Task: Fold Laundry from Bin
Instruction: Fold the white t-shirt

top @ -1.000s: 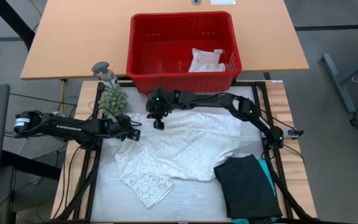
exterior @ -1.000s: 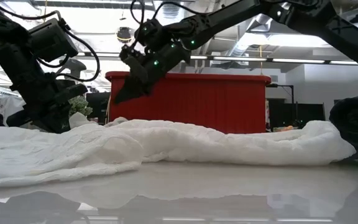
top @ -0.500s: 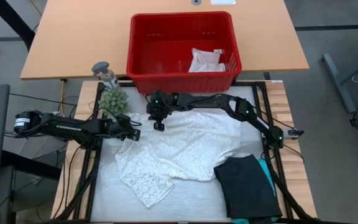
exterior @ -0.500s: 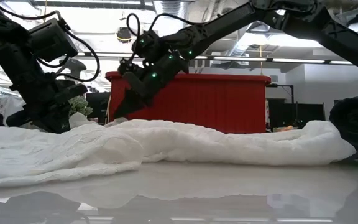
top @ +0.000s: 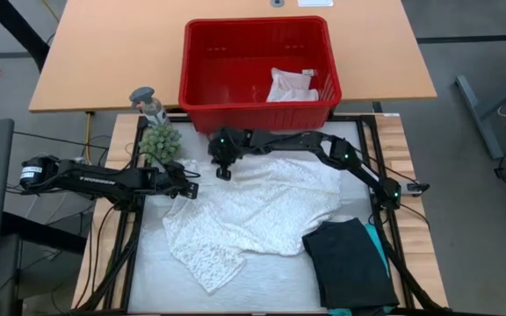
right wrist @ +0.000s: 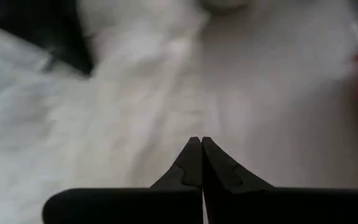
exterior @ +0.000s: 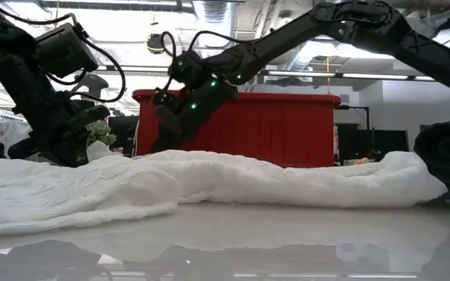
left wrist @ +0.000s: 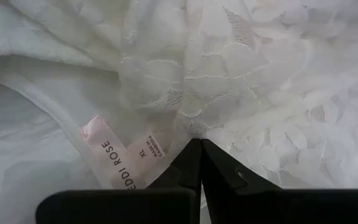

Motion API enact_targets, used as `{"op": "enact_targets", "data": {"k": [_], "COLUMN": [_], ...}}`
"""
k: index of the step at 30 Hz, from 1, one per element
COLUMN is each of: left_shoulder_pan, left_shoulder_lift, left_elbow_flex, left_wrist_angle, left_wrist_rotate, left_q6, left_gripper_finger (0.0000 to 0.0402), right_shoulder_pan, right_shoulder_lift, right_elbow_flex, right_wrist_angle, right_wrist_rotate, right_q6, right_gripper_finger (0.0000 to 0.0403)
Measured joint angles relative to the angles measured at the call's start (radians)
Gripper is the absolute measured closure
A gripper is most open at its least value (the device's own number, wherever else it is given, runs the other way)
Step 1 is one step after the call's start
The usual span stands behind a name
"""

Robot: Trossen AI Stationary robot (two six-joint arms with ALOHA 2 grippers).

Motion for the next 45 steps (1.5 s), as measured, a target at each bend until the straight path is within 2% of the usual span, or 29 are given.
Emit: {"op": "enact_targets", "data": {"k": [5,10,12,16,20,30,35,41,45], "left_shoulder_pan": [0.0,0.0,0.0,0.0,0.0,0.0,0.0,0.0,0.0], "left_shoulder_lift": [0.0,0.0,0.0,0.0,0.0,0.0,0.0,0.0,-0.018], "left_elbow_flex": [0.0,0.0,0.0,0.0,0.0,0.0,0.0,0.0,0.0], "left_wrist_angle": [0.0,0.0,0.0,0.0,0.0,0.0,0.0,0.002,0.044], "left_wrist_rotate": [0.002,0.002,0.001,0.0,0.0,0.002,0.002,0.002,0.003], "left_q6": [0.0,0.0,0.0,0.0,0.0,-0.009,-0.01,-0.011,-0.005], "left_gripper_finger": [0.0401,0.0401,0.0402,0.0401,0.0402,0.0401,0.0401,0.0401,0.0401], "right_shoulder_pan": [-0.044,-0.023,0.005,0.041,0.039,0.027,0.006,-0.027,-0.023], "right_shoulder_lift": [-0.043,-0.072,-0.072,-0.053,-0.032,0.017,0.016,0.016,-0.013], "right_elbow_flex": [0.0,0.0,0.0,0.0,0.0,-0.001,0.0,0.0,-0.001], "right_wrist_angle": [0.01,-0.023,-0.033,-0.022,-0.005,-0.014,-0.011,-0.004,0.032], "right_wrist_rotate": [0.014,-0.169,-0.192,-0.167,-0.111,-0.133,-0.065,-0.101,-0.102], "right_q6": [0.05,0.087,0.067,0.027,0.013,0.033,0.034,0.085,0.09], "right_gripper_finger": [0.0369,0.0377,0.0387,0.0388,0.037,0.0384,0.0369,0.0385,0.038]}}
